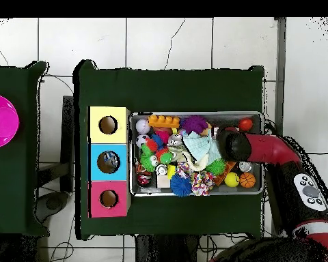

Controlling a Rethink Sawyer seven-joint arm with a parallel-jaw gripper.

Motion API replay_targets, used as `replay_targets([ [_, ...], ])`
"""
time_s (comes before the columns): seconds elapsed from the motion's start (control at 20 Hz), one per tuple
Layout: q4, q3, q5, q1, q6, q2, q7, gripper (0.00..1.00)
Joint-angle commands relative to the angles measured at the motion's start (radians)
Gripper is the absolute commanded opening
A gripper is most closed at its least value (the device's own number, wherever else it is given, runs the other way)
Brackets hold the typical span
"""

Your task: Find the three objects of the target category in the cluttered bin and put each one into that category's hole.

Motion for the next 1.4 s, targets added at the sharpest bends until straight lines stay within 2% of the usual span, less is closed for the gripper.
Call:
replay_targets([
  [0.05, -0.045, -0.027, 0.023, 0.017, 0.191, 0.083, -0.032, 0.0],
  [0.25, -0.083, -0.021, 0.039, 0.024, 0.262, 0.078, -0.067, 0.0],
  [0.35, -0.082, -0.021, 0.054, 0.028, 0.313, 0.049, -0.085, 0.0],
  [0.5, -0.052, -0.012, 0.083, 0.031, 0.414, -0.041, -0.112, 0.0],
  [0.6, -0.053, -0.012, 0.081, 0.033, 0.447, -0.05, -0.118, 0.0],
  [0.65, -0.051, -0.006, 0.073, 0.028, 0.452, -0.052, -0.105, 1.0],
  [0.9, -0.04, -0.003, 0.05, 0.025, 0.435, -0.051, -0.098, 1.0],
  [1.0, -0.032, -0.005, 0.051, 0.026, 0.459, -0.068, -0.105, 1.0],
  [1.25, -0.075, 0.0, 0.064, 0.042, 0.554, -0.085, -0.138, 1.0],
  [1.4, -0.061, -0.01, 0.035, 0.04, 0.517, -0.069, -0.135, 1.0],
])
